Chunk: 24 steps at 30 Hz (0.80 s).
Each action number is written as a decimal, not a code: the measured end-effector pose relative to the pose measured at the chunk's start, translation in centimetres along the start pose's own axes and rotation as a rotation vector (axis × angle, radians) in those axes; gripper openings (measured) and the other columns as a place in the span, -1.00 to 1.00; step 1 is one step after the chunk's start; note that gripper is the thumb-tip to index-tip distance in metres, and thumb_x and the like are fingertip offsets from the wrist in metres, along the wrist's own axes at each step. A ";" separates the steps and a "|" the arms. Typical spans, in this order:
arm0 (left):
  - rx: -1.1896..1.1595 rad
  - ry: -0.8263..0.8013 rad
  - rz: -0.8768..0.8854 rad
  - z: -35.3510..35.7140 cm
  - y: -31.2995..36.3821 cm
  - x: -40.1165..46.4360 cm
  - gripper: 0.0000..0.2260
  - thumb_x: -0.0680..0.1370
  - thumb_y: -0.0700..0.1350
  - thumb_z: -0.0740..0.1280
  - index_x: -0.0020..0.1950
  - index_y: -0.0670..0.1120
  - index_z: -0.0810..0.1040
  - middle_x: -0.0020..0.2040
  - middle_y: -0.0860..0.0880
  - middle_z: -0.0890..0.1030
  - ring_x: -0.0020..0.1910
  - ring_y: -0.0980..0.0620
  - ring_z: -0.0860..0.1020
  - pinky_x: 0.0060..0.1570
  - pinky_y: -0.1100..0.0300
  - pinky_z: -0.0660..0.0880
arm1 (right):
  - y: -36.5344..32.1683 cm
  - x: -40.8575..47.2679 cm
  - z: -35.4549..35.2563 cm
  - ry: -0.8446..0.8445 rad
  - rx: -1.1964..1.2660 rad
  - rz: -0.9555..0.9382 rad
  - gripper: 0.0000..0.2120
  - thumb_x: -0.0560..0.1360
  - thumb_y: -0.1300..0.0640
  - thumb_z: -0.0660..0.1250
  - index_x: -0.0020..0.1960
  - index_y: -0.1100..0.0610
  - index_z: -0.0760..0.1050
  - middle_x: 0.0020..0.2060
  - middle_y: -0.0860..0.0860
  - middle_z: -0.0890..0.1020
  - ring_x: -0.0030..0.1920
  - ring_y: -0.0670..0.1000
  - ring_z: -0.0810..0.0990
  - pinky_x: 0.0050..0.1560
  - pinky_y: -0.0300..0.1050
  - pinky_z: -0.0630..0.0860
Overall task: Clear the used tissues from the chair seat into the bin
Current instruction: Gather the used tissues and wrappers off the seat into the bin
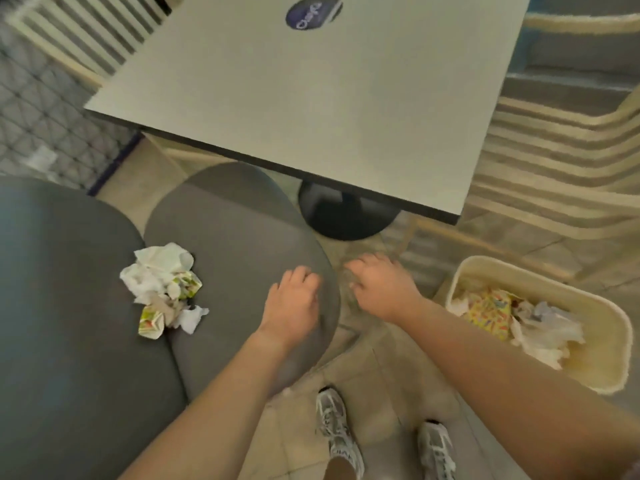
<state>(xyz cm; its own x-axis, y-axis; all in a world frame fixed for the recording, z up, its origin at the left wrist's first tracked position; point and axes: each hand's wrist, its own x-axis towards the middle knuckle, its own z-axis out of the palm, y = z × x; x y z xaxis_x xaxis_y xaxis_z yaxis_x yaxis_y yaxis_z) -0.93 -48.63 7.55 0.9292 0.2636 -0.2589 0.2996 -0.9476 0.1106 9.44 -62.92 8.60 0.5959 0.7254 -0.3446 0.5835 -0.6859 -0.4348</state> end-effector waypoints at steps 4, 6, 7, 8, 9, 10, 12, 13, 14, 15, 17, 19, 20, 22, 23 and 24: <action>-0.039 0.018 -0.211 -0.1 -8.6 -2.6 -0.68 0.51 -0.15 0.19 0.27 -0.06 0.41 0.26 -0.07 0.40 0.21 -0.13 0.36 0.05 0.00 0.38 | -6.4 4.6 1.9 -0.045 -0.039 -0.098 -0.62 0.55 0.05 0.15 0.35 0.07 0.32 0.29 0.08 0.43 0.33 0.13 0.33 0.30 0.10 0.36; -0.059 0.015 -0.285 0.3 -12.1 -3.4 -0.66 0.51 -0.17 0.19 0.29 -0.07 0.40 0.26 -0.08 0.40 0.21 -0.13 0.36 0.08 -0.01 0.38 | -9.2 6.6 3.1 -0.054 -0.058 -0.142 -0.60 0.55 0.03 0.16 0.36 0.06 0.31 0.29 0.07 0.42 0.34 0.12 0.33 0.28 0.10 0.38; -0.069 0.017 -0.321 0.7 -14.0 -3.8 -0.66 0.51 -0.17 0.20 0.29 -0.07 0.40 0.26 -0.08 0.40 0.21 -0.13 0.35 0.10 -0.02 0.39 | -10.6 7.8 3.9 -0.063 -0.072 -0.167 -0.60 0.54 0.02 0.17 0.37 0.06 0.30 0.29 0.07 0.42 0.34 0.12 0.33 0.27 0.10 0.37; -0.076 0.023 -0.353 1.1 -15.6 -4.1 -0.66 0.50 -0.17 0.21 0.29 -0.07 0.40 0.25 -0.09 0.40 0.22 -0.13 0.35 0.11 -0.03 0.40 | -11.9 8.8 4.6 -0.076 -0.086 -0.188 -0.59 0.54 0.02 0.17 0.37 0.06 0.30 0.29 0.07 0.42 0.33 0.12 0.33 0.27 0.10 0.37; -0.082 0.027 -0.385 1.6 -17.1 -4.3 -0.66 0.50 -0.16 0.21 0.28 -0.08 0.40 0.26 -0.09 0.39 0.23 -0.13 0.35 0.12 -0.04 0.41 | -13.0 9.9 5.3 -0.096 -0.097 -0.204 -0.58 0.55 0.02 0.17 0.38 0.06 0.29 0.29 0.07 0.42 0.33 0.12 0.33 0.27 0.10 0.36; -0.088 0.030 -0.422 2.0 -18.4 -4.5 -0.67 0.50 -0.14 0.23 0.27 -0.08 0.40 0.27 -0.09 0.39 0.24 -0.13 0.35 0.11 -0.05 0.42 | -14.1 10.8 6.0 -0.121 -0.104 -0.218 -0.58 0.55 0.02 0.17 0.39 0.06 0.28 0.29 0.07 0.41 0.34 0.13 0.32 0.28 0.10 0.35; -0.099 0.030 -0.506 3.2 -20.8 -4.8 -0.68 0.51 -0.10 0.24 0.26 -0.06 0.40 0.30 -0.08 0.36 0.27 -0.13 0.33 0.08 -0.07 0.43 | -16.2 12.9 7.5 -0.167 -0.121 -0.246 -0.57 0.56 0.03 0.18 0.40 0.06 0.25 0.30 0.08 0.40 0.35 0.13 0.31 0.31 0.12 0.33; -0.104 0.023 -0.548 3.9 -22.1 -4.8 -0.67 0.51 -0.07 0.26 0.27 -0.04 0.39 0.33 -0.08 0.33 0.29 -0.13 0.31 0.07 -0.08 0.42 | -17.2 14.2 8.5 -0.185 -0.130 -0.262 -0.57 0.56 0.04 0.18 0.41 0.06 0.25 0.30 0.08 0.39 0.35 0.13 0.30 0.32 0.12 0.33; -0.110 0.008 -0.587 4.5 -23.1 -4.7 -0.65 0.50 -0.06 0.27 0.29 -0.01 0.37 0.36 -0.07 0.29 0.31 -0.12 0.28 0.08 -0.10 0.42 | -18.0 15.2 9.2 -0.200 -0.139 -0.276 -0.57 0.56 0.04 0.18 0.40 0.06 0.25 0.30 0.09 0.39 0.35 0.12 0.30 0.32 0.12 0.32; -0.112 -0.008 -0.623 5.0 -24.2 -4.6 -0.61 0.50 -0.05 0.28 0.32 0.02 0.35 0.38 -0.06 0.26 0.33 -0.11 0.26 0.10 -0.12 0.41 | -18.9 16.3 10.0 -0.213 -0.148 -0.293 -0.57 0.56 0.05 0.18 0.40 0.06 0.25 0.30 0.09 0.39 0.35 0.12 0.30 0.32 0.12 0.32; -0.098 -0.030 -0.672 6.1 -26.4 -4.2 -0.54 0.48 -0.07 0.32 0.35 0.07 0.30 0.39 -0.06 0.23 0.33 -0.11 0.25 0.11 -0.14 0.40 | -20.6 18.6 11.7 -0.244 -0.158 -0.325 -0.57 0.56 0.07 0.18 0.41 0.05 0.23 0.31 0.08 0.38 0.35 0.13 0.31 0.32 0.14 0.32; -0.088 -0.046 -0.697 6.9 -28.4 -3.5 -0.54 0.46 -0.06 0.33 0.33 0.08 0.30 0.34 -0.08 0.24 0.27 -0.15 0.28 0.07 -0.13 0.42 | -22.1 20.7 13.2 -0.265 -0.165 -0.355 -0.56 0.56 0.10 0.18 0.42 0.06 0.21 0.30 0.09 0.37 0.34 0.14 0.31 0.32 0.16 0.33; -0.116 -0.044 -0.721 7.3 -29.3 -3.1 -0.56 0.46 -0.04 0.33 0.31 0.06 0.32 0.32 -0.11 0.25 0.23 -0.18 0.31 0.05 -0.12 0.45 | -22.8 21.7 14.0 -0.267 -0.167 -0.369 -0.57 0.56 0.11 0.18 0.42 0.06 0.21 0.30 0.09 0.36 0.34 0.15 0.31 0.31 0.16 0.34; -0.257 -0.022 -0.800 7.9 -30.6 -2.1 -0.60 0.45 -0.01 0.34 0.26 0.00 0.36 0.27 -0.16 0.25 0.17 -0.23 0.32 0.03 -0.07 0.46 | -24.0 23.4 15.6 -0.271 -0.160 -0.393 -0.55 0.55 0.14 0.19 0.42 0.05 0.20 0.34 0.09 0.33 0.34 0.16 0.29 0.30 0.16 0.34; -0.320 -0.001 -0.830 8.4 -31.2 -1.6 -0.62 0.46 0.00 0.33 0.25 -0.01 0.38 0.26 -0.18 0.24 0.16 -0.23 0.31 0.04 -0.05 0.45 | -24.5 24.2 16.4 -0.275 -0.148 -0.406 -0.52 0.55 0.16 0.20 0.43 0.02 0.18 0.37 0.08 0.29 0.35 0.17 0.27 0.30 0.15 0.34; -0.353 0.021 -0.842 8.9 -31.7 -1.1 -0.63 0.47 -0.01 0.33 0.25 -0.02 0.39 0.26 -0.18 0.23 0.15 -0.23 0.31 0.06 -0.04 0.44 | -25.1 25.0 17.2 -0.285 -0.132 -0.421 -0.49 0.54 0.19 0.21 0.44 0.00 0.17 0.41 0.08 0.25 0.36 0.17 0.24 0.31 0.15 0.33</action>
<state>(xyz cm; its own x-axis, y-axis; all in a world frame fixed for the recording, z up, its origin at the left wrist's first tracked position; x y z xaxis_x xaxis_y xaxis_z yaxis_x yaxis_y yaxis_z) -13.41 -20.51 -4.21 0.3758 0.8496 -0.3702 0.9262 -0.3308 0.1809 0.21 -26.58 -3.43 0.1315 0.9144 -0.3829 0.8155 -0.3194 -0.4826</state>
